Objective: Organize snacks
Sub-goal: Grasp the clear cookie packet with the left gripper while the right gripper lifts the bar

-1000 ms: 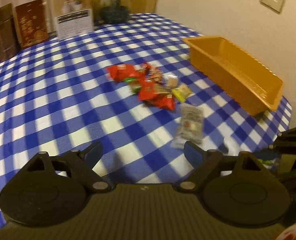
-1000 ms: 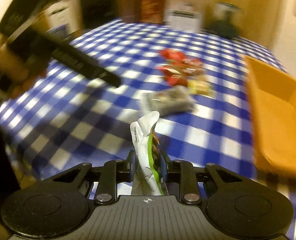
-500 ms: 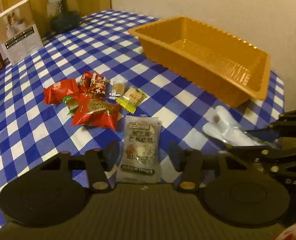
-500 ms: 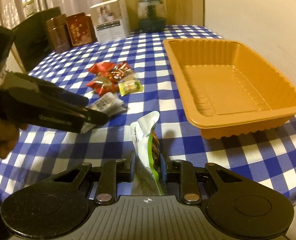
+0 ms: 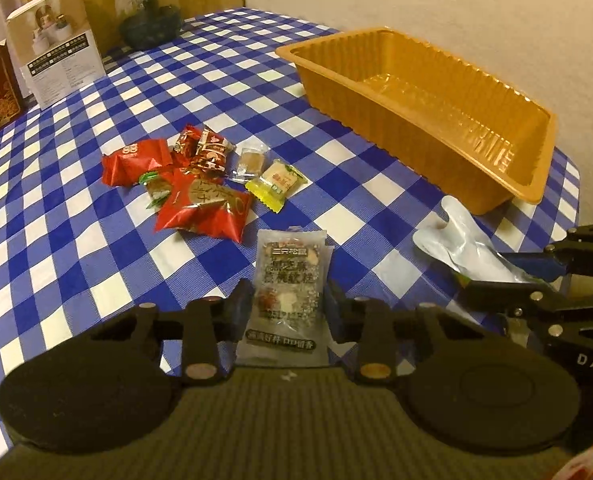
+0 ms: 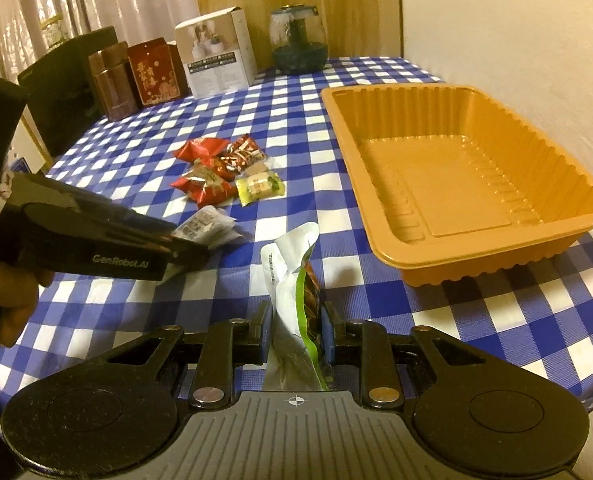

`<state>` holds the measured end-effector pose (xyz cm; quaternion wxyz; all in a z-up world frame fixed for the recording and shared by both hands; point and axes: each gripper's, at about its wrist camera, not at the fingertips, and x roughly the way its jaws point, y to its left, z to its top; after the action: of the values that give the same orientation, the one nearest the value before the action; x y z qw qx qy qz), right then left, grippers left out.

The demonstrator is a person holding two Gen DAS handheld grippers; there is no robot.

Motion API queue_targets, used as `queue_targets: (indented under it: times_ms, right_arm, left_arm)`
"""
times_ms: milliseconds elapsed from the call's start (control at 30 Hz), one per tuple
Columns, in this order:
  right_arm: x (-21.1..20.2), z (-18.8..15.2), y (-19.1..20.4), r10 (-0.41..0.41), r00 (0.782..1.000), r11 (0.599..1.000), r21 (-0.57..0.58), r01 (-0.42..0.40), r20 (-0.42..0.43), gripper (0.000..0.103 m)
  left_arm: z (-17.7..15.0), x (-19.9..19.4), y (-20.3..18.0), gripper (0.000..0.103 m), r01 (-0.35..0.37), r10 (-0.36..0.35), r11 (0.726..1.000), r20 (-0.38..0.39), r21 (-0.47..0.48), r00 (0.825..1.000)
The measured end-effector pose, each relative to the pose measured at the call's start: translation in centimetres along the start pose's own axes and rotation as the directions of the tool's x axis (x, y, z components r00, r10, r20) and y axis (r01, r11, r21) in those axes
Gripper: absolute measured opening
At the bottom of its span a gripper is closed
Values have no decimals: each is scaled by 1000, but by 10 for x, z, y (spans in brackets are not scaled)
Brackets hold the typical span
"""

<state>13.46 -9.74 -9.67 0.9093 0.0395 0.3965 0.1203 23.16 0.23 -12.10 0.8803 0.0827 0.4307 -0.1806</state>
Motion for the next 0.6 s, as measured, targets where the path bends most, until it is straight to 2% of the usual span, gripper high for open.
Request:
queue_targets:
  times_ms: [167, 367, 467, 600]
  right_arm:
    - [-7, 3, 4, 21, 999, 1000, -10, -20, 37, 25]
    - [-30, 19, 6, 28, 988, 1000, -7, -27, 152, 25]
    - [-45, 34, -2, -2, 974, 1000, 15, -2, 228, 25]
    - [-51, 50, -25, -73, 958, 997, 53, 61, 276, 26]
  left_arm:
    - [-1, -13, 7, 34, -7, 8, 999, 9, -52, 1000]
    - [12, -41, 8, 34, 2, 6, 994, 75, -110, 997]
    - [26, -53, -1, 34, 27, -13, 992, 122, -121, 992]
    - [49, -59, -19, 34, 72, -51, 991, 176, -113, 983]
